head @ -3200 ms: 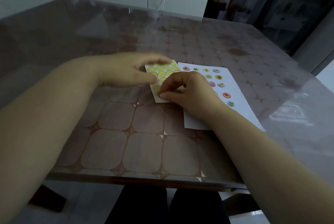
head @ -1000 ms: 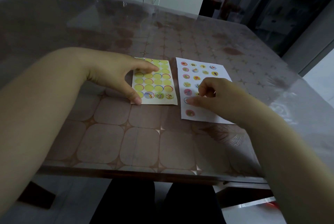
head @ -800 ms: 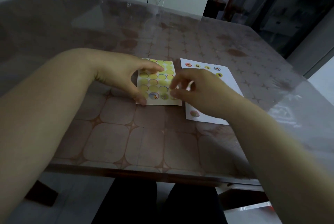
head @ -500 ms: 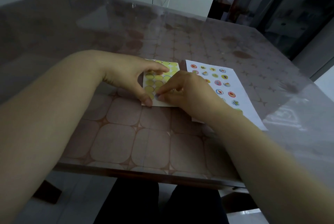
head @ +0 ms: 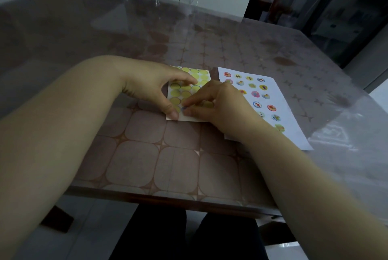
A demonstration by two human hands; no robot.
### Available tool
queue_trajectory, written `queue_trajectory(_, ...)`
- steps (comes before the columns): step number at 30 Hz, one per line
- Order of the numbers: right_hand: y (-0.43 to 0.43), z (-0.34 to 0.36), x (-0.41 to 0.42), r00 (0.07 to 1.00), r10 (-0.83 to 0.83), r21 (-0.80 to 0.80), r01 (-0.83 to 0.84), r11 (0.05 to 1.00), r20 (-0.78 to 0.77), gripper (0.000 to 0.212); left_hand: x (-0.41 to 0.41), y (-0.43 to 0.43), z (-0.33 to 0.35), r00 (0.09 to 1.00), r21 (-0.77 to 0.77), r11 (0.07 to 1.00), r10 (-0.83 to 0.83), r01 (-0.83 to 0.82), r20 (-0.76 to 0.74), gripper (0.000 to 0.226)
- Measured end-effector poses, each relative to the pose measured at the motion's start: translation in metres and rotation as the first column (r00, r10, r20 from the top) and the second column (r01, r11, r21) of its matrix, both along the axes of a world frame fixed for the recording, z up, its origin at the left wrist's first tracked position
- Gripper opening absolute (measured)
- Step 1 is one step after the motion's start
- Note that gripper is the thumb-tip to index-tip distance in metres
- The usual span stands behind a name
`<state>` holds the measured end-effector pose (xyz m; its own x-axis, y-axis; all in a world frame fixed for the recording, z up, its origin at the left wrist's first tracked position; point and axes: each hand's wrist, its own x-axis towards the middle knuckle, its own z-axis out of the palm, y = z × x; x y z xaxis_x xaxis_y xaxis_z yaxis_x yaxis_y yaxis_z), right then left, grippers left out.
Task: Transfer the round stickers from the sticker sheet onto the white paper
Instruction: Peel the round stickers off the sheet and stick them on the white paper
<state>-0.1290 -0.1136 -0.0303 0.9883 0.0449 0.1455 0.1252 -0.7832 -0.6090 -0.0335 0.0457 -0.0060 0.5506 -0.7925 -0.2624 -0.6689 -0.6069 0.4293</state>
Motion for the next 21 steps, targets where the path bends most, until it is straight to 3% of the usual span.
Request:
queue_trajectory(4,-0.0017,-0.0004,0.0014,1.0,0.008,0.008,-0.008,1.0,-0.008,0.015,0.0,-0.0004,0.0002,1.0,0.012,1.0,-0.007,0.007,0.02,0.099)
queue_trajectory(11,-0.0072,-0.0009,0.0002,1.0,-0.004,-0.098,0.004,0.995,0.0,0.049,-0.0028,0.0003,0.0015,1.0,0.013,1.0,-0.016,0.016,0.001,0.094)
queue_trajectory(21,-0.0018,-0.0051,-0.0025,0.999,0.004,-0.113,0.002,0.994,0.047,0.036,-0.0022,-0.0002,0.0001,0.999,0.053,0.997,-0.048,0.048,0.007,0.083)
